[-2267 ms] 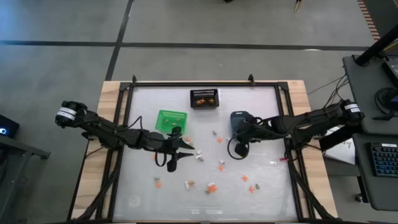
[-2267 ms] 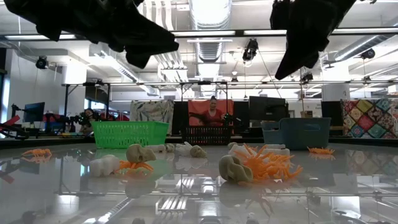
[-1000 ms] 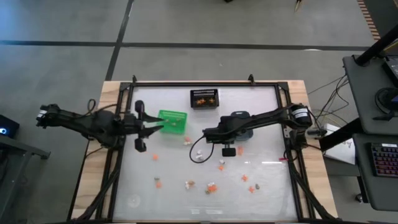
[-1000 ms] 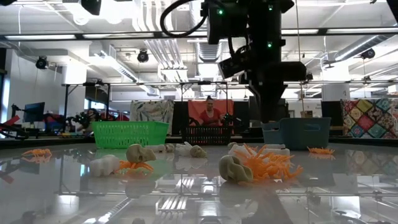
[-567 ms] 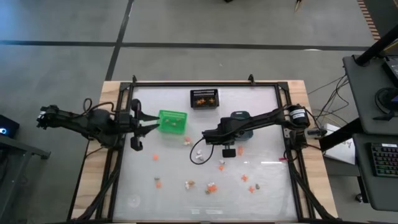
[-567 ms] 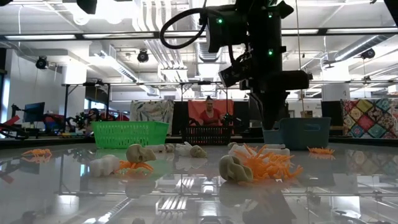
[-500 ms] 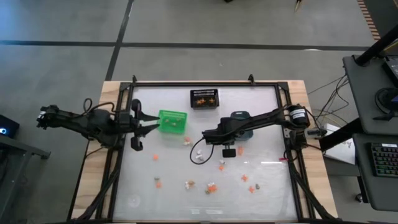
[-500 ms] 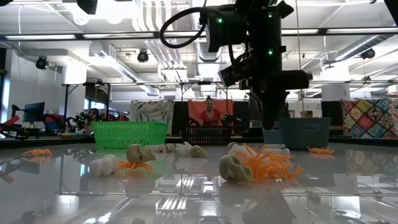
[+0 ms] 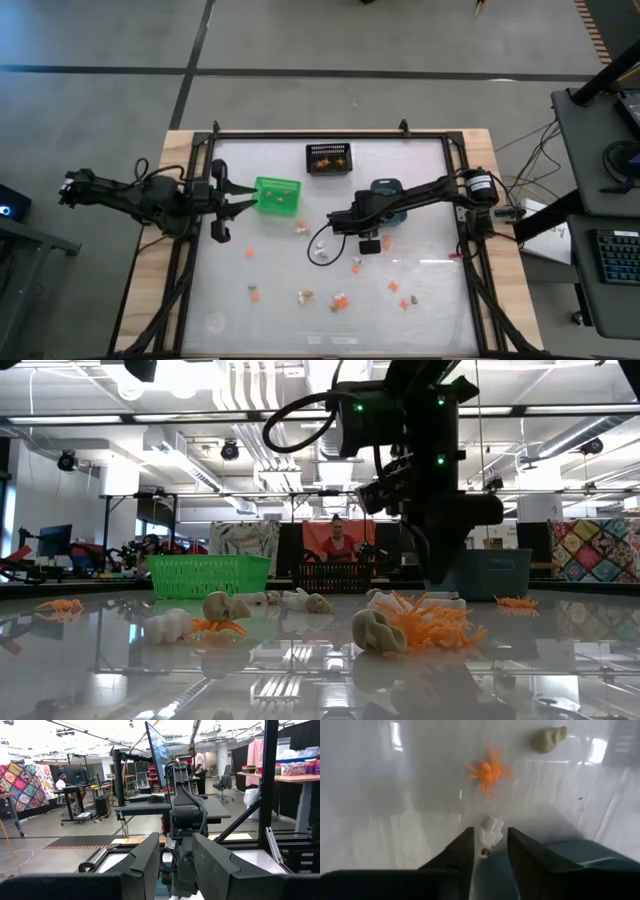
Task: Sort Halloween decoration
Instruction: Put the white skeleton toy into the blue bin
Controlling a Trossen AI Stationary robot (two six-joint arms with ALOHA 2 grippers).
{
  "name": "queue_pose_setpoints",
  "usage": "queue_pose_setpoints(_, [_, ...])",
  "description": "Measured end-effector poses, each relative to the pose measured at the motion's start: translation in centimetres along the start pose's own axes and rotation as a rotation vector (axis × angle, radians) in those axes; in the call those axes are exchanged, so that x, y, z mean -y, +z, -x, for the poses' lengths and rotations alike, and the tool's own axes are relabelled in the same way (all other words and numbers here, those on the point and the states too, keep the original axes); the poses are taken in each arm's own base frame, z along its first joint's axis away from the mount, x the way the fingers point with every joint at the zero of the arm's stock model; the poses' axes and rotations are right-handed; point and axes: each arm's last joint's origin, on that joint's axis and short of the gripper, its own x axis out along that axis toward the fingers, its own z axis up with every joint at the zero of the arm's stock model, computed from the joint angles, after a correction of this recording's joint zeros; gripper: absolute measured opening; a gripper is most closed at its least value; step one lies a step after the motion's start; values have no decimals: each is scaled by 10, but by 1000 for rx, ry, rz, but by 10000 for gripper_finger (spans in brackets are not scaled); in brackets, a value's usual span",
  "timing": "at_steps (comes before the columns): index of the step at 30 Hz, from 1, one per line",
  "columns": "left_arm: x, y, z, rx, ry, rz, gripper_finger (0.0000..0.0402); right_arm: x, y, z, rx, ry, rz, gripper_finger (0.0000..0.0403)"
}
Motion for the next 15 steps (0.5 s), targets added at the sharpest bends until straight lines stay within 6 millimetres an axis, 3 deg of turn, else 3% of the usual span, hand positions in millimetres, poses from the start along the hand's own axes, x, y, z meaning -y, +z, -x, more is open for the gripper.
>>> queue_pose_setpoints(6, [0,0,0,-2,0,-4,100,-1,-1,-7,18,-2,9,157])
queue_pose_setpoints(15, [0,-1,-1,-4,0,-5,100,1,-3,-18,31,-1,-4,149])
